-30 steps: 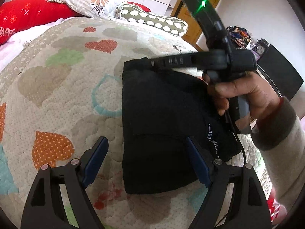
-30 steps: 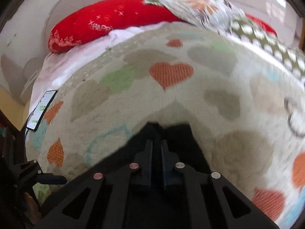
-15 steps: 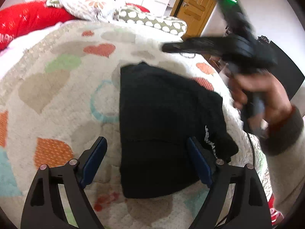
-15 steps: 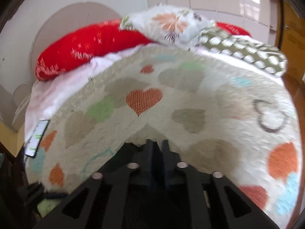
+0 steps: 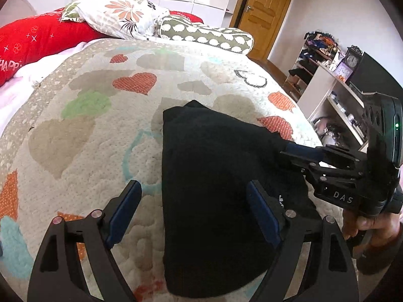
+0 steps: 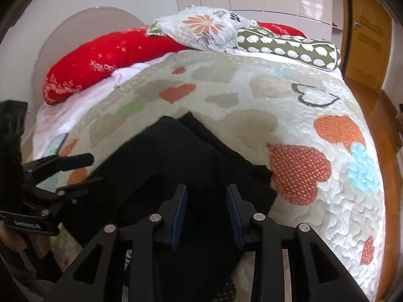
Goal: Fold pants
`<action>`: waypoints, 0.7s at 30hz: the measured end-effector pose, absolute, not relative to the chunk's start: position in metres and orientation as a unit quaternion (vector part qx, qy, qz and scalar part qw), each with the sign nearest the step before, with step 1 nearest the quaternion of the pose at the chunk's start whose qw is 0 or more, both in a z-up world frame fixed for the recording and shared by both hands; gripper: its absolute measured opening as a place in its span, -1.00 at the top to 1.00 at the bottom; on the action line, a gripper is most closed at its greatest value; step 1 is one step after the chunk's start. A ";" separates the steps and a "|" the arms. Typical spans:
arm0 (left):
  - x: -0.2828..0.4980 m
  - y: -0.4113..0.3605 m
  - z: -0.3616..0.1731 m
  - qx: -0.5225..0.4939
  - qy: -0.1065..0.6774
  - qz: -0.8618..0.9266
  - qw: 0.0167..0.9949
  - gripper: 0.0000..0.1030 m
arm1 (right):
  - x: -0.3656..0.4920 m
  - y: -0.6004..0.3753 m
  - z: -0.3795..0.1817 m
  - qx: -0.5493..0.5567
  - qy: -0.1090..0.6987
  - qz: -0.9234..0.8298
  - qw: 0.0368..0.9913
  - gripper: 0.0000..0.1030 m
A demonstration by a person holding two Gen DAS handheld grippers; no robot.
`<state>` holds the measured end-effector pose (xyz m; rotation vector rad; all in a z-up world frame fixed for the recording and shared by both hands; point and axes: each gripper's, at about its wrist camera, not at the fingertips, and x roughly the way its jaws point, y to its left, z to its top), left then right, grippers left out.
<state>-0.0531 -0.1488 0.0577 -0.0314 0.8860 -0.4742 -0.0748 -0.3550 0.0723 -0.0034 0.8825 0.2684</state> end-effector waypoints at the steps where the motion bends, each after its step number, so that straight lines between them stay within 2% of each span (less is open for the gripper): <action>1: -0.051 -0.151 0.055 -0.013 0.427 -0.226 0.875 -0.66 | -0.074 -0.355 0.070 -0.007 0.425 0.125 0.897 0.35; 13: -0.040 -0.155 0.042 -0.013 0.438 -0.221 0.872 -0.67 | -0.047 -0.361 0.054 0.004 0.420 0.104 0.902 0.36; 21: -0.044 -0.149 0.051 -0.018 0.432 -0.216 0.875 -0.67 | -0.068 -0.369 0.079 0.012 0.400 0.100 0.911 0.35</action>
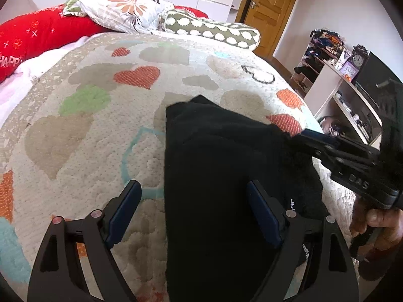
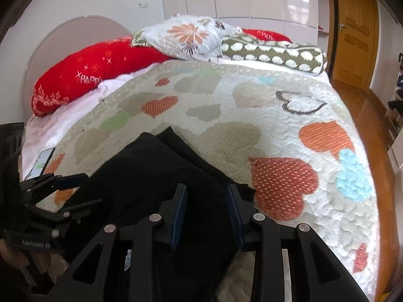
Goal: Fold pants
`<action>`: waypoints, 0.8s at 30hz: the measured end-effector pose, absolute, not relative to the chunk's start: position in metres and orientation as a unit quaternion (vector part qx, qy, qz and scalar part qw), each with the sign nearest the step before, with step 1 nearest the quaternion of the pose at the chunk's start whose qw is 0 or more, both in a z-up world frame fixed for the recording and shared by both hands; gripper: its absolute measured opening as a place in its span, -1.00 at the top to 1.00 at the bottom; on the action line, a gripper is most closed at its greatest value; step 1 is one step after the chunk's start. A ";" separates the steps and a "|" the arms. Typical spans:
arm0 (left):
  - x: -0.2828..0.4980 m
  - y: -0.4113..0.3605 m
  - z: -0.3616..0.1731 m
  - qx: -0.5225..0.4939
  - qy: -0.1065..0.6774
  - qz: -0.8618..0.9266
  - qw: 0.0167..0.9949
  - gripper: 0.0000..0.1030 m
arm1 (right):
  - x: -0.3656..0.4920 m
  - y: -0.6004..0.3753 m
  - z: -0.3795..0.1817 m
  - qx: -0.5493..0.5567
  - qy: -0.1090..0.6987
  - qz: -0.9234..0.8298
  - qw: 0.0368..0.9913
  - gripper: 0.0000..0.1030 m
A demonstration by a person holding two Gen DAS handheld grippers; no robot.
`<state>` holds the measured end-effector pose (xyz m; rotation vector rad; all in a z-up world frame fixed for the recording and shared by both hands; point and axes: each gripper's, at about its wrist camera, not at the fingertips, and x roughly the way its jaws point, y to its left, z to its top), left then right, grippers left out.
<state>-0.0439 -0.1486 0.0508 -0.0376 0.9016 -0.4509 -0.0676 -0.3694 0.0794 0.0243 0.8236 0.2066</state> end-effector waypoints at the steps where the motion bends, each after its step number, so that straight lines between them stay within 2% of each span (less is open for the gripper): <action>1: -0.045 -0.147 0.053 -0.020 0.429 -0.215 0.877 -0.67 | -0.072 -0.371 0.082 0.014 0.399 0.101 0.911 0.32; 7: -0.049 -0.144 0.057 -0.022 0.427 -0.215 0.878 -0.67 | -0.086 -0.385 0.077 0.033 0.412 0.089 0.906 0.19; 16: -0.052 -0.157 0.050 -0.010 0.437 -0.221 0.872 -0.67 | -0.083 -0.388 0.066 0.056 0.426 0.095 0.898 0.15; 24: -0.050 -0.161 0.045 -0.013 0.442 -0.221 0.869 -0.67 | -0.082 -0.409 0.062 0.123 0.432 0.109 0.887 0.14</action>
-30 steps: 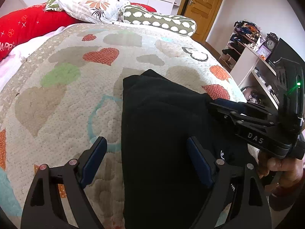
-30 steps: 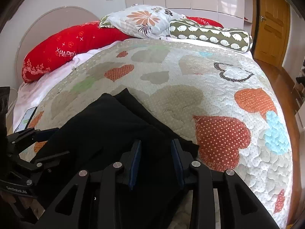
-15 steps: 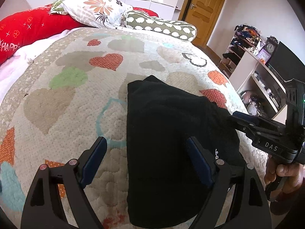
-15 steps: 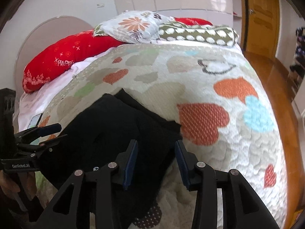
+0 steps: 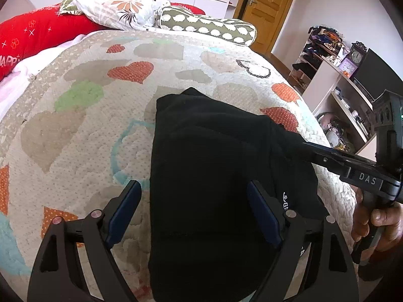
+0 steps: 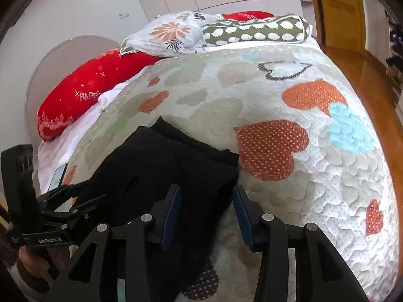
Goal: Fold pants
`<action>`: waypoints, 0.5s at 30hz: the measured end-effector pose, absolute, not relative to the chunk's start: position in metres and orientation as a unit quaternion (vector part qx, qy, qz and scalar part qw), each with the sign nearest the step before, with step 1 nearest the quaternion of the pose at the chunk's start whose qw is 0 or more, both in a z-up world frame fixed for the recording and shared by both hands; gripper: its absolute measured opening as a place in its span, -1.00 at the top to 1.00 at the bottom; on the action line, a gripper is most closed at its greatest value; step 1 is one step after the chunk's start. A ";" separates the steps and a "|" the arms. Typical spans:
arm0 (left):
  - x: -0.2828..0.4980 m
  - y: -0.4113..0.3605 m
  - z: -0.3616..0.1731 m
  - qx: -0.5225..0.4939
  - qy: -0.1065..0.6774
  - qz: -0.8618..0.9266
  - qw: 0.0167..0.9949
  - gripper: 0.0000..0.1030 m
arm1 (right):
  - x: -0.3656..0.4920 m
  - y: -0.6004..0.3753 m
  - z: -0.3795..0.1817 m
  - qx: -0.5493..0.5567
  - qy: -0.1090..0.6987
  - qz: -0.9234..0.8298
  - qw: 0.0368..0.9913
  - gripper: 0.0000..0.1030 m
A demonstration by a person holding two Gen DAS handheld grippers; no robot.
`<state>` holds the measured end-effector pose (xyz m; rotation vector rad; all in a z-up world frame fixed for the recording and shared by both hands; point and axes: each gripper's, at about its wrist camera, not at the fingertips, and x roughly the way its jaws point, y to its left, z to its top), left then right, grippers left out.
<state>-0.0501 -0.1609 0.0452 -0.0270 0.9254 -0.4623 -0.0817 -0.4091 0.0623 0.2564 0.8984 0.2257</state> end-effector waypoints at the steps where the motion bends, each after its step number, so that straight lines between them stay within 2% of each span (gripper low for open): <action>1: -0.050 -0.162 0.045 -0.013 0.442 -0.221 0.869 -0.67 | -0.079 -0.411 0.059 0.133 0.434 0.114 0.884 0.15; 3: -0.050 -0.163 0.044 -0.012 0.442 -0.221 0.869 -0.67 | -0.072 -0.413 0.052 0.153 0.436 0.120 0.879 0.24; 4: -0.051 -0.164 0.045 -0.010 0.442 -0.221 0.869 -0.67 | -0.070 -0.412 0.051 0.158 0.434 0.124 0.878 0.50; 7: -0.050 -0.164 0.048 -0.009 0.440 -0.219 0.871 -0.67 | -0.069 -0.405 0.064 0.133 0.404 0.124 0.896 0.84; 10: -0.050 -0.166 0.050 -0.010 0.434 -0.219 0.874 -0.67 | -0.068 -0.404 0.075 0.107 0.388 0.116 0.908 0.88; 13: -0.049 -0.171 0.039 -0.014 0.447 -0.221 0.867 -0.67 | -0.063 -0.405 0.063 0.087 0.410 0.094 0.903 0.89; 15: -0.049 -0.171 0.035 -0.016 0.450 -0.220 0.865 -0.67 | -0.064 -0.410 0.057 0.106 0.414 0.097 0.899 0.82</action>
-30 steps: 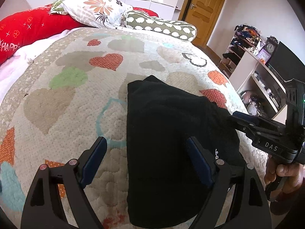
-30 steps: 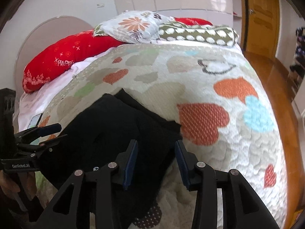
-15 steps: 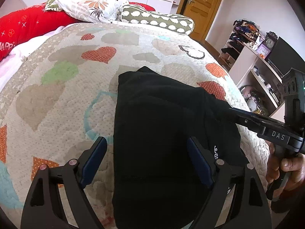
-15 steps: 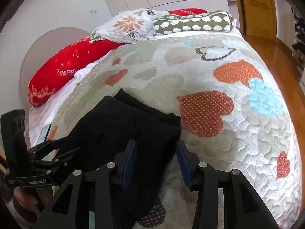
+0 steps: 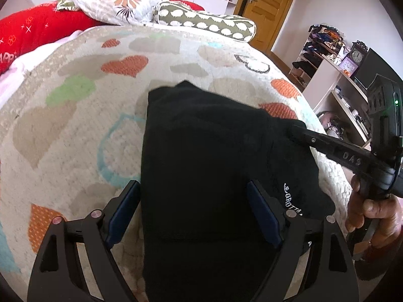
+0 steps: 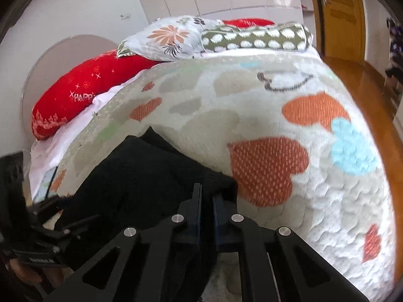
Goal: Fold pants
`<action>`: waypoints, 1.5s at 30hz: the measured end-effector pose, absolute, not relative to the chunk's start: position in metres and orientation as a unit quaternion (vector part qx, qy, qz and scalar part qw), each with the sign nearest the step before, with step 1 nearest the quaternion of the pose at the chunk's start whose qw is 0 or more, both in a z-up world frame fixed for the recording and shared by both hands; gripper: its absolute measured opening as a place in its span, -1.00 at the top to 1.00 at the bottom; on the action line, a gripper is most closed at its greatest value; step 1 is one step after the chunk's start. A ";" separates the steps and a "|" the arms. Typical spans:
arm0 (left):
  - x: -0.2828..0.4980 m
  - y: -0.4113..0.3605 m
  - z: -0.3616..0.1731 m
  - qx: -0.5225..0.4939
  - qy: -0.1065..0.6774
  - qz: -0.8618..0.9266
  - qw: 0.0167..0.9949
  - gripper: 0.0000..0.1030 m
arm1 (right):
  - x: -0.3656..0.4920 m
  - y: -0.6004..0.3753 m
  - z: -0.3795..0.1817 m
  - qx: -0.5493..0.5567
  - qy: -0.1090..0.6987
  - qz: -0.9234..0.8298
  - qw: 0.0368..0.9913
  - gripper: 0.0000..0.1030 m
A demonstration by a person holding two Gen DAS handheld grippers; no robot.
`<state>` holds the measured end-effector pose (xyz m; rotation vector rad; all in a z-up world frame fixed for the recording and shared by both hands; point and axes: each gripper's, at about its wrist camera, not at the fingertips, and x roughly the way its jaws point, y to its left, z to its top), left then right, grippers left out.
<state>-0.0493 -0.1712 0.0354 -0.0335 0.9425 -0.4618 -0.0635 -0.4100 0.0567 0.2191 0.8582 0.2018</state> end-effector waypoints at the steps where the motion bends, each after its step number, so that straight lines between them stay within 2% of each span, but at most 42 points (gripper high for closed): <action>1: -0.050 -0.170 0.036 -0.018 0.450 -0.220 0.865 -0.67 | -0.065 -0.414 0.057 0.120 0.413 0.099 0.898 0.68; 3: -0.051 -0.167 0.041 -0.016 0.449 -0.219 0.866 -0.67 | -0.072 -0.423 0.062 0.147 0.413 0.096 0.894 0.54; 10: -0.061 -0.148 0.053 -0.016 0.431 -0.195 0.881 -0.67 | -0.113 -0.403 0.088 0.106 0.395 0.125 0.904 0.53; 16: -0.063 -0.146 0.040 -0.026 0.431 -0.194 0.881 -0.71 | -0.129 -0.367 0.051 0.063 0.427 0.128 0.893 0.53; 20: -0.068 -0.147 0.046 -0.023 0.427 -0.190 0.884 -0.71 | -0.138 -0.373 0.057 0.087 0.421 0.116 0.895 0.53; 24: -0.077 -0.148 0.055 -0.020 0.417 -0.193 0.888 -0.71 | -0.147 -0.370 0.075 0.071 0.411 0.119 0.901 0.32; 30: -0.082 -0.150 0.061 -0.014 0.413 -0.193 0.890 -0.71 | -0.148 -0.354 0.080 0.062 0.404 0.143 0.901 0.26; 33: -0.080 -0.153 0.060 -0.012 0.418 -0.193 0.888 -0.71 | -0.142 -0.348 0.065 0.050 0.429 0.138 0.891 0.19; 42: -0.085 -0.156 0.058 -0.011 0.417 -0.201 0.886 -0.71 | -0.146 -0.346 0.067 0.052 0.431 0.130 0.892 0.18; 45: -0.085 -0.156 0.060 -0.012 0.416 -0.200 0.887 -0.71 | -0.149 -0.344 0.073 0.046 0.423 0.135 0.895 0.08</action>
